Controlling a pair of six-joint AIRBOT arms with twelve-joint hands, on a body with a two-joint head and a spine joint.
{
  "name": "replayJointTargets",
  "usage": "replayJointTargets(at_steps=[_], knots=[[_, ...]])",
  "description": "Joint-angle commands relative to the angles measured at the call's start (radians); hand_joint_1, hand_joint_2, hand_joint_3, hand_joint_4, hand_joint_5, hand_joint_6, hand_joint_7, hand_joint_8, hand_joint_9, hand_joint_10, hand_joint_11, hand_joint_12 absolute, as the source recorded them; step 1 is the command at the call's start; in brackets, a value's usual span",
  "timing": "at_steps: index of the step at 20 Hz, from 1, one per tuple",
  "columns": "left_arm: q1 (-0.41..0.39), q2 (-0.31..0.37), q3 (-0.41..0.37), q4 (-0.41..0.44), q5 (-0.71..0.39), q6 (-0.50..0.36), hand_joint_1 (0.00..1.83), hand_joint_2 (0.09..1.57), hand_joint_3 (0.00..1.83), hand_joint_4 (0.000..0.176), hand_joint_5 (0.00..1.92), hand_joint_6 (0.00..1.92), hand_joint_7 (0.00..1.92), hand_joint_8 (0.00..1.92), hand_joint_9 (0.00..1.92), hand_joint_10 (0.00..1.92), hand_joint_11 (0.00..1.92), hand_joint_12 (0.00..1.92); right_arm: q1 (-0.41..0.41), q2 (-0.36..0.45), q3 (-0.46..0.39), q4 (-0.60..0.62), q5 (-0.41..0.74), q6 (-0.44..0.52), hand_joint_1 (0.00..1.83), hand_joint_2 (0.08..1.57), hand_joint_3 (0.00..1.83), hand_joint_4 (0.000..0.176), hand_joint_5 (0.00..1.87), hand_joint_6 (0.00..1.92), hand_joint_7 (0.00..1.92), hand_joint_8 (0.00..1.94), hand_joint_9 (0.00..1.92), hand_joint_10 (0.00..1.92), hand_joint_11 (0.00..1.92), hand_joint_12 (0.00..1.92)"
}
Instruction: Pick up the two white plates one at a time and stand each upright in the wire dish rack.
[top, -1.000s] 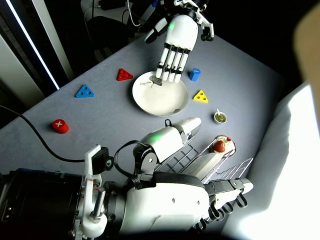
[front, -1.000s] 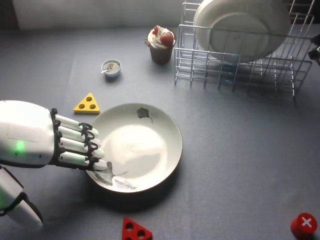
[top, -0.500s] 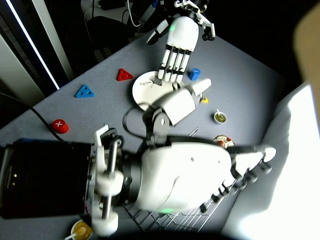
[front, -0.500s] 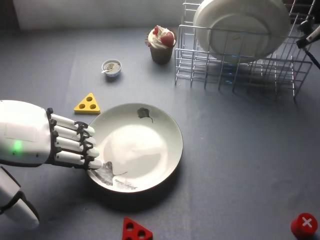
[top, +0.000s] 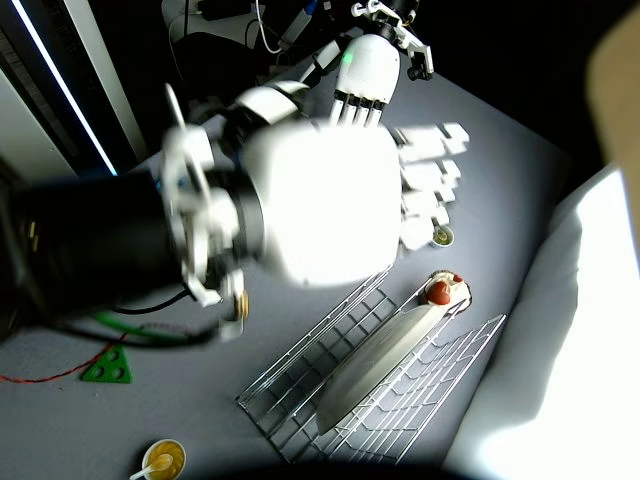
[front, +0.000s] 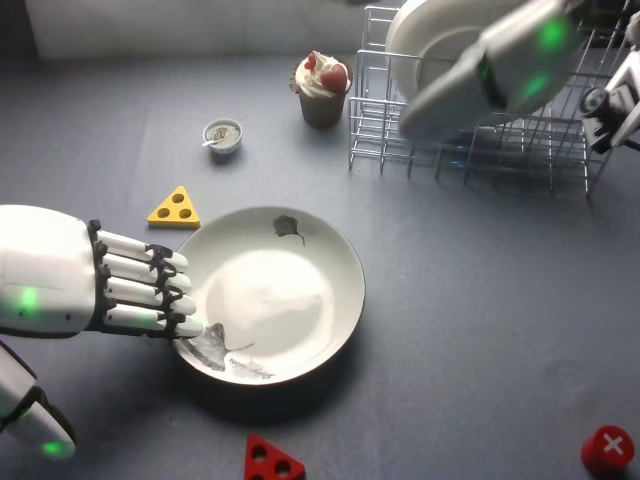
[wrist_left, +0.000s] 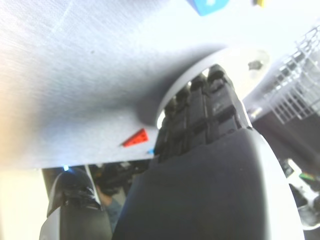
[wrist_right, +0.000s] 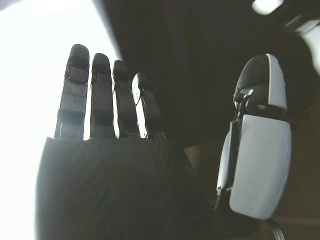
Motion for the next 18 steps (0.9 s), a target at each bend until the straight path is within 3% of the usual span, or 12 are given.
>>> replayJointTargets(at_steps=[1,6,9,13,18], knots=[[0.012,-0.002,-0.001,-0.007,-0.009,-0.002,0.01,0.96,0.00,0.000,0.04,0.00,0.09,0.01,0.09,0.00,0.10,0.01,0.010,0.013,-0.005,0.054,0.010,-0.030,0.74,0.84,0.00,0.000,0.10,0.00,0.14,0.00,0.17,0.00,0.21,0.00],[0.057,-0.011,-0.013,0.043,-0.007,-0.002,0.00,0.96,0.00,0.000,0.05,0.00,0.09,0.00,0.09,0.00,0.10,0.00,-0.045,0.021,-0.058,0.033,-0.030,-0.296,0.91,0.83,0.00,0.000,0.21,0.01,0.21,0.01,0.22,0.01,0.27,0.03],[0.061,-0.013,-0.013,0.045,-0.008,-0.002,0.00,0.96,0.00,0.000,0.03,0.00,0.06,0.00,0.07,0.00,0.08,0.00,-0.078,0.032,-0.095,0.063,-0.050,-0.463,1.00,0.86,0.01,0.000,0.17,0.00,0.16,0.00,0.18,0.00,0.23,0.01],[0.061,-0.015,-0.013,0.047,-0.007,-0.002,0.00,0.97,0.00,0.000,0.03,0.00,0.07,0.00,0.08,0.00,0.09,0.01,-0.135,0.040,-0.155,0.109,-0.054,-0.679,1.14,0.88,0.00,0.000,0.27,0.01,0.20,0.01,0.22,0.01,0.29,0.04],[0.061,-0.015,-0.012,0.050,-0.005,-0.002,0.00,0.96,0.00,0.000,0.03,0.00,0.07,0.00,0.08,0.00,0.09,0.00,-0.229,0.039,-0.209,0.348,-0.054,-1.070,1.26,0.92,0.01,0.000,0.26,0.01,0.21,0.01,0.26,0.02,0.32,0.05]])
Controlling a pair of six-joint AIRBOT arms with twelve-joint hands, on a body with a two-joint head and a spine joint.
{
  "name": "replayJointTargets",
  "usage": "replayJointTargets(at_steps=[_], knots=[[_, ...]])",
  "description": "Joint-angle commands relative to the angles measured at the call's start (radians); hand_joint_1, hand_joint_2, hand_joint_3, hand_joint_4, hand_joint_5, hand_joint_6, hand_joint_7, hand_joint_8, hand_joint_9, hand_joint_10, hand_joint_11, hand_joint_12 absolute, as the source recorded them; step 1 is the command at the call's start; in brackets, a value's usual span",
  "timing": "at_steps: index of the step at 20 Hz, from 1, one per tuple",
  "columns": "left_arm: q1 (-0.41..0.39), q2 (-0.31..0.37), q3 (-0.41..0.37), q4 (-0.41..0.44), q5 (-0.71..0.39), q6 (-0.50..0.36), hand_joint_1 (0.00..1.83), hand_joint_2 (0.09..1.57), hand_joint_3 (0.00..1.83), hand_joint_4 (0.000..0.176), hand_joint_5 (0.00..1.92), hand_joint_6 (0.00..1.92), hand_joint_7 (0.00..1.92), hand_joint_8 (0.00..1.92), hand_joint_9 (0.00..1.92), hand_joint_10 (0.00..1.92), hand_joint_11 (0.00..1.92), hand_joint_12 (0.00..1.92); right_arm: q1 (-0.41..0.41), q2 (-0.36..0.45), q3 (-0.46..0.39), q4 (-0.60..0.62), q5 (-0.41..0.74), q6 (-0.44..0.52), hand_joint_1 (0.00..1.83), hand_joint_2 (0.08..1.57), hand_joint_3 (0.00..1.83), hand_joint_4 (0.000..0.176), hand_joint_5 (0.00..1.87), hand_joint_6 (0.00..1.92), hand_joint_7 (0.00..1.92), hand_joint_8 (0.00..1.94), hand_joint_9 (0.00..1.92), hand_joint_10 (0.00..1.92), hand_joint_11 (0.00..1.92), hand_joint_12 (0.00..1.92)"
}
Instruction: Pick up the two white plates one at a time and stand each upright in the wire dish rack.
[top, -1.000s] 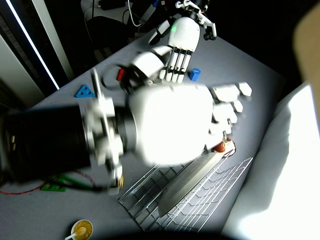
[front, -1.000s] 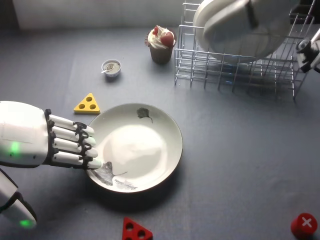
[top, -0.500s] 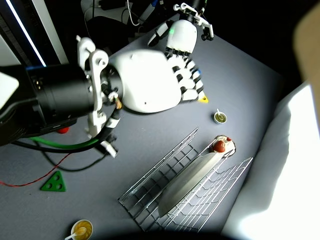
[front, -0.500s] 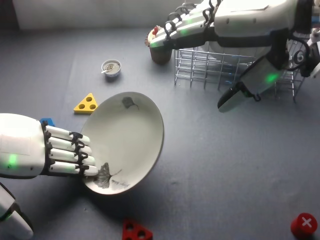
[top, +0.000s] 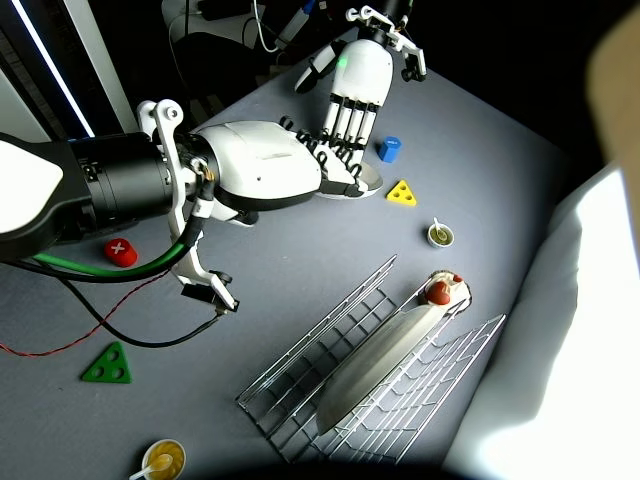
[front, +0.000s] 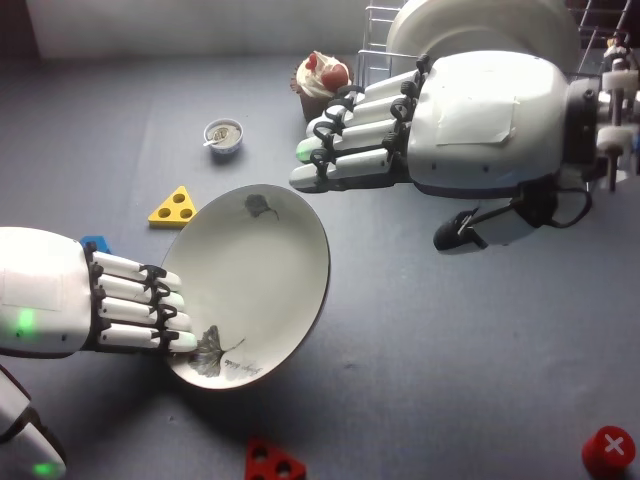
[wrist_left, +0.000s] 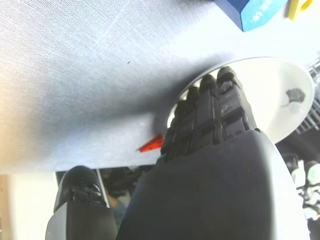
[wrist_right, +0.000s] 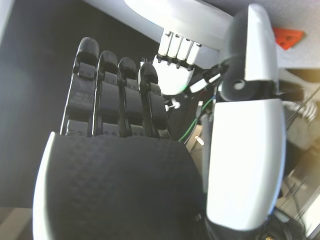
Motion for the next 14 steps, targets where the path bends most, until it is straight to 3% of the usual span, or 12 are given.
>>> replayJointTargets(at_steps=[1,7,14], knots=[[0.007,-0.008,-0.004,0.032,-0.021,-0.002,0.00,0.96,0.00,0.000,0.03,0.00,0.07,0.00,0.08,0.00,0.09,0.00,0.005,0.002,-0.007,0.075,0.054,-0.038,1.26,0.92,0.01,0.000,0.26,0.01,0.21,0.01,0.26,0.02,0.32,0.05],[0.007,-0.008,-0.001,0.032,-0.020,-0.002,0.00,0.96,0.00,0.000,0.02,0.00,0.07,0.00,0.07,0.00,0.07,0.00,-0.011,-0.043,-0.049,0.207,0.032,-0.212,1.29,0.91,0.00,0.000,0.30,0.02,0.26,0.01,0.29,0.01,0.35,0.06],[0.007,-0.008,0.002,0.030,-0.019,-0.002,0.00,0.96,0.00,0.000,0.01,0.00,0.06,0.01,0.07,0.00,0.09,0.01,-0.061,-0.123,-0.063,0.324,0.000,-0.307,1.30,0.91,0.00,0.000,0.29,0.02,0.23,0.01,0.25,0.00,0.34,0.05]])
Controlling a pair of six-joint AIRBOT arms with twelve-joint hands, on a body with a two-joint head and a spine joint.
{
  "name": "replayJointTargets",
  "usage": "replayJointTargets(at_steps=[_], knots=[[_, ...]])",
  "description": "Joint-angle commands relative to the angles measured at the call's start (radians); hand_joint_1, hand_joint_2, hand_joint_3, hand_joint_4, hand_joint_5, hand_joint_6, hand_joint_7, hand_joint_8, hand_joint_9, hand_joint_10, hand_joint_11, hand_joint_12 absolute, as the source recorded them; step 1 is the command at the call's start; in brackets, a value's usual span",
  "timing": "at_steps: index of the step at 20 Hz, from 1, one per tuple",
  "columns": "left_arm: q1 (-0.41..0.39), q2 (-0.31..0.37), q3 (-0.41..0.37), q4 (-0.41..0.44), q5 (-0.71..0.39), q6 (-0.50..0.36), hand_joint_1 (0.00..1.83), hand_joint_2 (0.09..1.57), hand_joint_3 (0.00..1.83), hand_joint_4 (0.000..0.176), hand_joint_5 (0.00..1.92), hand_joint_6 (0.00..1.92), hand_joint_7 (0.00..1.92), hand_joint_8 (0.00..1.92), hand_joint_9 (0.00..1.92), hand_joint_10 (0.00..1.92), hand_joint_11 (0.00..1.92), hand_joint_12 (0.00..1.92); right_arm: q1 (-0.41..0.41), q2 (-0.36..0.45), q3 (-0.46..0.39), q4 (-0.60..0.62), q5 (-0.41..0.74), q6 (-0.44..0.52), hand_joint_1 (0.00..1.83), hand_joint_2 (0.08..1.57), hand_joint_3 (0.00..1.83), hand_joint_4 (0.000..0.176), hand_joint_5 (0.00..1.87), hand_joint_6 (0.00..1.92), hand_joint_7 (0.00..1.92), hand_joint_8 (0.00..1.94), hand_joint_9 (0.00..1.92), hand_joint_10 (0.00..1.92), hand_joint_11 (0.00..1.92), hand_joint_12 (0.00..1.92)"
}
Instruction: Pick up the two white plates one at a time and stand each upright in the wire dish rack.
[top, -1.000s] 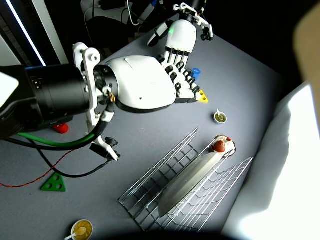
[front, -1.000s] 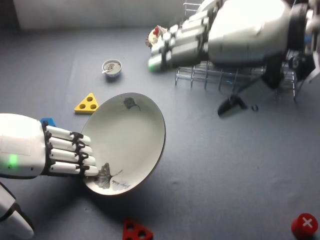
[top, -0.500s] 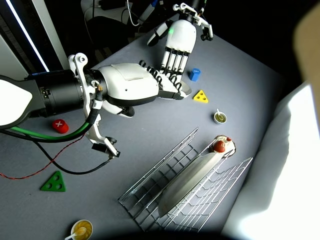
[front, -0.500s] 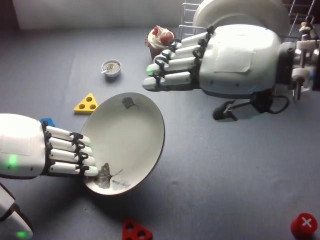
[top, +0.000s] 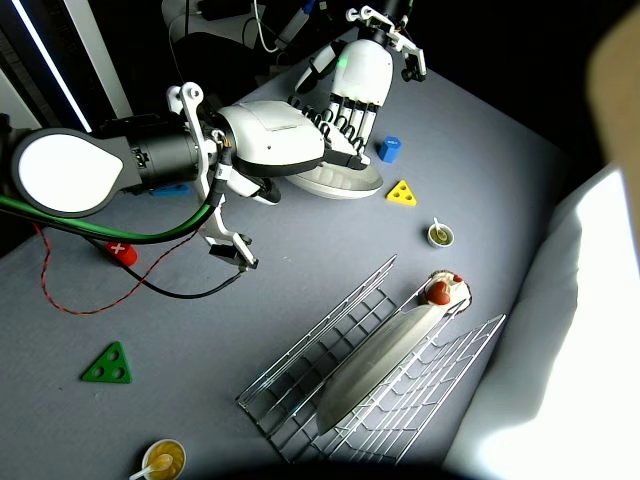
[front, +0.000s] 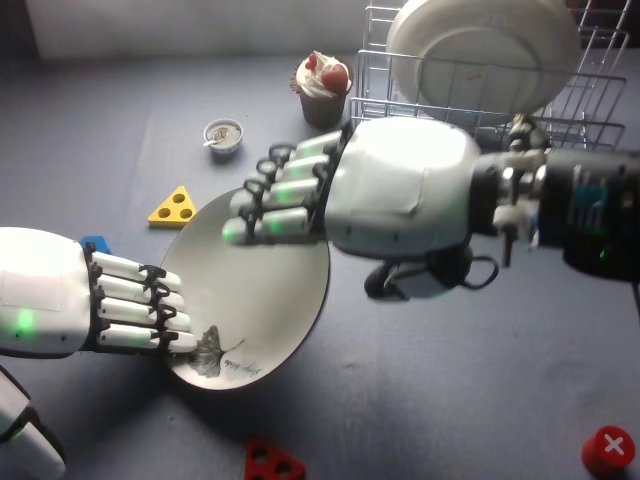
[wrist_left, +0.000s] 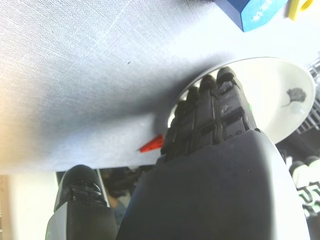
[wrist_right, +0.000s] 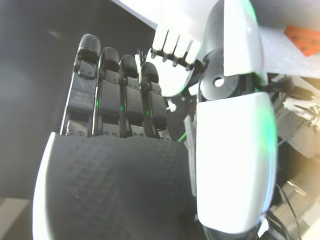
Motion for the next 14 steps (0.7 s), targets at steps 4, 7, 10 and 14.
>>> replayJointTargets(at_steps=[4,7,10,14], knots=[[0.006,-0.009,0.001,0.025,-0.020,-0.001,0.00,0.96,0.00,0.000,0.03,0.01,0.08,0.01,0.09,0.01,0.11,0.01,-0.019,-0.026,-0.003,0.073,0.091,-0.064,1.32,0.93,0.01,0.000,0.27,0.00,0.23,0.00,0.25,0.01,0.34,0.05],[0.006,-0.009,0.001,0.025,-0.020,-0.001,0.00,0.95,0.00,0.000,0.03,0.00,0.07,0.01,0.08,0.00,0.09,0.01,-0.030,-0.046,0.002,0.119,0.091,-0.128,1.33,0.95,0.01,0.000,0.31,0.01,0.26,0.01,0.24,0.00,0.33,0.04],[0.006,-0.010,0.001,0.025,-0.020,-0.001,0.00,0.95,0.00,0.000,0.02,0.00,0.06,0.00,0.08,0.00,0.09,0.01,-0.041,-0.053,0.020,0.143,0.109,-0.148,1.36,0.95,0.01,0.000,0.31,0.01,0.23,0.00,0.21,0.00,0.32,0.03],[0.007,-0.011,0.001,0.015,-0.021,-0.001,0.00,0.96,0.00,0.000,0.02,0.00,0.07,0.00,0.08,0.00,0.09,0.01,-0.048,-0.061,0.041,0.170,0.118,-0.167,1.40,0.96,0.00,0.000,0.29,0.00,0.22,0.00,0.23,0.00,0.31,0.03]])
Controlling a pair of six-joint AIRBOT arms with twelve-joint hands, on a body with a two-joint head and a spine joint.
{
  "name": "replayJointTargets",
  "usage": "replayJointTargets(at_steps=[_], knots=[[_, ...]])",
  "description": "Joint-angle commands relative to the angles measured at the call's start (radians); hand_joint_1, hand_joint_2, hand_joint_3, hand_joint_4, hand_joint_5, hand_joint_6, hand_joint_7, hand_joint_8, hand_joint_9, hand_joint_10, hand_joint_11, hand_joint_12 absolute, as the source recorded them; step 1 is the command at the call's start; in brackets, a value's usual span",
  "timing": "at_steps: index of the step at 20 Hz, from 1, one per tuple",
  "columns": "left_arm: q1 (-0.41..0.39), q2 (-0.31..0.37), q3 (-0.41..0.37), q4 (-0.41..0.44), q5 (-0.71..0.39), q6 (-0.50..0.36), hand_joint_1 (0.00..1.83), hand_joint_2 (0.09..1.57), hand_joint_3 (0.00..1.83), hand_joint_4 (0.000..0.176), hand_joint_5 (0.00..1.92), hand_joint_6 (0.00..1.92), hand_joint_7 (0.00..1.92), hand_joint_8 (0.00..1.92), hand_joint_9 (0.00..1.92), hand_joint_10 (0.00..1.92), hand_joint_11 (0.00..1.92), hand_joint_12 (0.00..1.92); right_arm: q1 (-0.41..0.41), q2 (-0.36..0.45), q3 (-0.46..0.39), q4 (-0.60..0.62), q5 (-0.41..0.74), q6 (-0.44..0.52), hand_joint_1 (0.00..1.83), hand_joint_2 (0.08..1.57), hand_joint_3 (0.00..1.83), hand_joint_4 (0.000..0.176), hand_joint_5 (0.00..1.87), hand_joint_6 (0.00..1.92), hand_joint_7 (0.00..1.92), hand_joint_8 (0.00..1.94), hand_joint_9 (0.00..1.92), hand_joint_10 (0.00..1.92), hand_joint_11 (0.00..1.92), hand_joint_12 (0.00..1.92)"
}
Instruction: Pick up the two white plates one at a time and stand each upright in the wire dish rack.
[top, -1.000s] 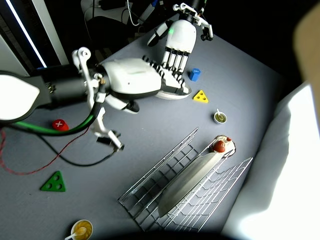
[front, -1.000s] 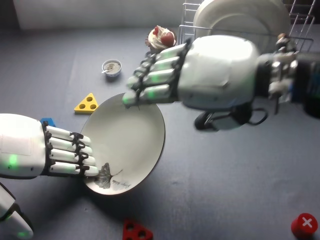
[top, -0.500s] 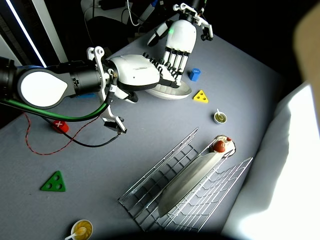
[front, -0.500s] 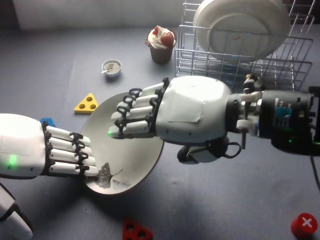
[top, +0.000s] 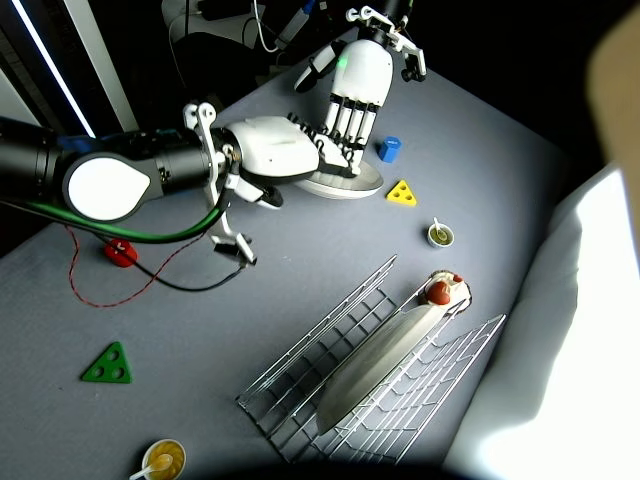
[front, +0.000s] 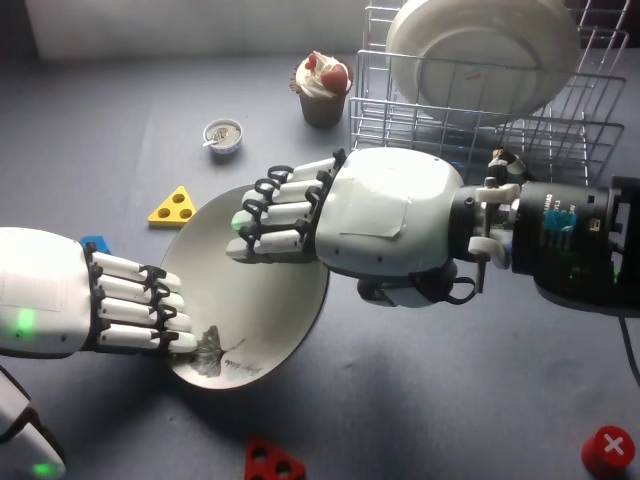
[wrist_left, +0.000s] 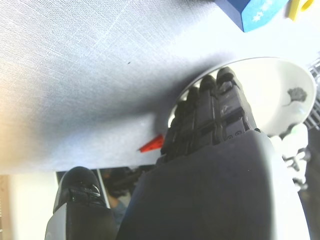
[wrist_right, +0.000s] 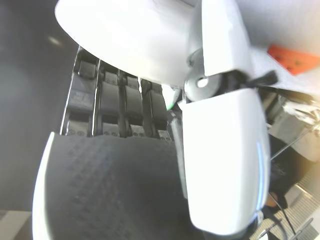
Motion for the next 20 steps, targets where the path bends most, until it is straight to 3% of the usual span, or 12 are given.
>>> replayJointTargets(at_steps=[1,5,9,11,16,20], knots=[[0.007,-0.010,0.001,0.013,-0.019,-0.001,0.00,0.96,0.00,0.000,0.02,0.00,0.07,0.00,0.08,0.00,0.09,0.01,0.002,-0.003,-0.003,0.018,0.115,-0.013,1.40,0.96,0.00,0.000,0.29,0.00,0.22,0.00,0.23,0.00,0.31,0.03],[0.008,-0.010,0.005,0.011,-0.019,-0.001,0.00,0.96,0.00,0.000,0.03,0.01,0.07,0.01,0.08,0.01,0.11,0.02,-0.001,-0.006,-0.013,0.026,0.124,-0.038,1.38,0.94,0.00,0.000,0.27,0.00,0.27,0.00,0.32,0.01,0.32,0.03],[0.008,-0.010,0.007,0.008,-0.019,-0.001,0.00,0.96,0.00,0.000,0.03,0.00,0.06,0.00,0.07,0.00,0.10,0.01,-0.014,-0.017,-0.027,0.041,0.130,-0.056,1.32,0.90,0.00,0.000,0.14,0.00,0.13,0.00,0.14,0.00,0.20,0.00],[0.008,-0.011,0.008,0.009,-0.019,-0.001,0.00,0.96,0.00,0.000,0.03,0.01,0.07,0.00,0.07,0.00,0.10,0.01,-0.021,-0.020,-0.026,0.050,0.131,-0.056,1.30,0.88,0.00,0.000,0.14,0.00,0.13,0.00,0.13,0.00,0.21,0.01],[0.008,-0.013,0.009,0.009,-0.019,-0.001,0.00,0.96,0.00,0.000,0.01,0.00,0.05,0.00,0.05,0.00,0.07,0.00,-0.040,-0.034,-0.011,0.110,0.149,-0.128,1.37,0.96,0.00,0.006,0.40,0.01,0.29,0.00,0.26,0.01,0.28,0.04],[0.008,-0.013,0.009,0.008,-0.019,-0.001,0.00,0.96,0.00,0.000,0.04,0.01,0.07,0.01,0.08,0.01,0.11,0.02,-0.040,-0.039,-0.004,0.127,0.152,-0.128,1.52,1.13,0.01,0.000,0.69,0.01,0.59,0.01,0.57,0.01,0.66,0.19]])
